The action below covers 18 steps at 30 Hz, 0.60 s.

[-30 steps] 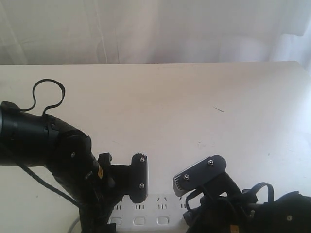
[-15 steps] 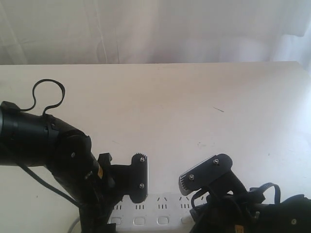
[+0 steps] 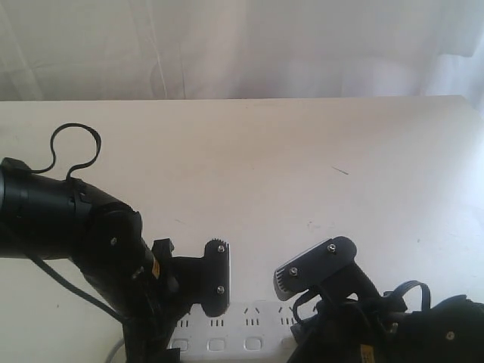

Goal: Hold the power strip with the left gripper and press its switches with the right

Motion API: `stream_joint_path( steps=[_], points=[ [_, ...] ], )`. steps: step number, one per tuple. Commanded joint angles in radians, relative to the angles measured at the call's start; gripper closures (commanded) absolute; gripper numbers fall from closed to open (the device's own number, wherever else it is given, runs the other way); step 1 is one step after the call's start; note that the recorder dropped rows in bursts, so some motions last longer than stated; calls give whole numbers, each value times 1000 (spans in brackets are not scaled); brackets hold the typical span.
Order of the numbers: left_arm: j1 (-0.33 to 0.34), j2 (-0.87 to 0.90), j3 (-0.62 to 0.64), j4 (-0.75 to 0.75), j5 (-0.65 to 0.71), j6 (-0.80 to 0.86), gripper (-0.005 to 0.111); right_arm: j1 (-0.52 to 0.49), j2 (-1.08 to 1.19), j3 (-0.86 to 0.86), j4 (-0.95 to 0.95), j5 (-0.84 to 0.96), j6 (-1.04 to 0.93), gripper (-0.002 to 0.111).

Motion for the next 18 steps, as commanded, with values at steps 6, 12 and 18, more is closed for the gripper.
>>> stream_joint_path(
  steps=[6,12,18],
  points=[
    [-7,25,29,39,81,22,107,-1,29,16,17,-118,9,108],
    [-7,25,29,39,81,22,107,-1,29,-1,17,-145,9,108],
    [-7,25,29,39,83,22,107,-1,64,-2,17,-140,9,108]
  ],
)
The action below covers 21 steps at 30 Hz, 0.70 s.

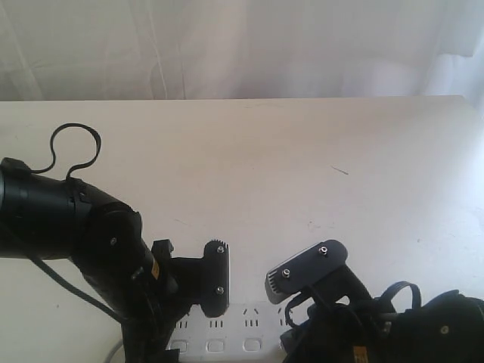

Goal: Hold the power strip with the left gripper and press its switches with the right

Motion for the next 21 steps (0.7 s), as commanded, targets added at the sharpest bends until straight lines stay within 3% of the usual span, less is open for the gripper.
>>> stream_joint_path(
  steps=[1,11,21],
  points=[
    [-7,25,29,39,75,25,107,-1,77,17,9,-69,7,108],
    [-7,25,29,39,75,25,107,-1,269,3,9,-69,-12,108],
    [-7,25,29,39,79,25,107,-1,-92,11,9,-60,-18,108]
  ],
)
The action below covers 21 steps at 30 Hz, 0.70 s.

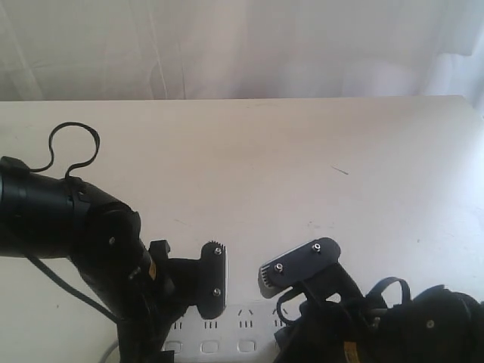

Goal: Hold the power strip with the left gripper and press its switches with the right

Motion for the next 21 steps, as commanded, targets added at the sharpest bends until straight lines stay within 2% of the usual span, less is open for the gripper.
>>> stream_joint_path(
  steps=[1,9,21],
  points=[
    [-11,26,29,21,63,25,107,-1,-130,43,13,-49,-11,108],
    [-11,26,29,21,70,28,107,-1,-294,135,13,49,-7,108],
    [-11,26,29,16,60,27,107,-1,-310,197,13,117,14,108]
  ],
)
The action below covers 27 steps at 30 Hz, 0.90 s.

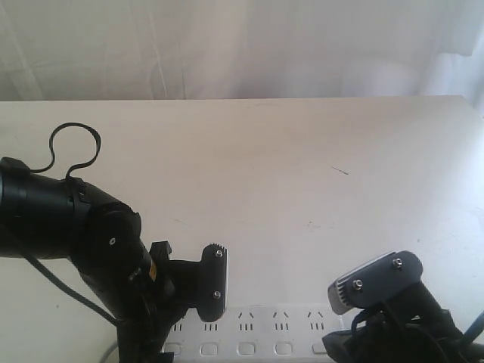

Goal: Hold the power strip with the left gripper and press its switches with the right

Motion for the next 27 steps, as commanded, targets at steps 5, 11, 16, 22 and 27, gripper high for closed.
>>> stream_joint_path(
  steps=[5,11,16,22,27],
  points=[
    [-9,26,29,13,47,17,107,-1,-8,5,2,47,7,108],
    [-9,26,29,11,47,17,107,-1,-8,5,2,42,7,108],
    [-9,26,29,4,47,17,107,-1,-8,5,2,12,7,108],
    [-9,26,29,2,47,17,107,-1,-8,5,2,-3,7,108],
    [-9,26,29,2,45,17,107,-1,-6,2,2,-13,7,108]
  ],
)
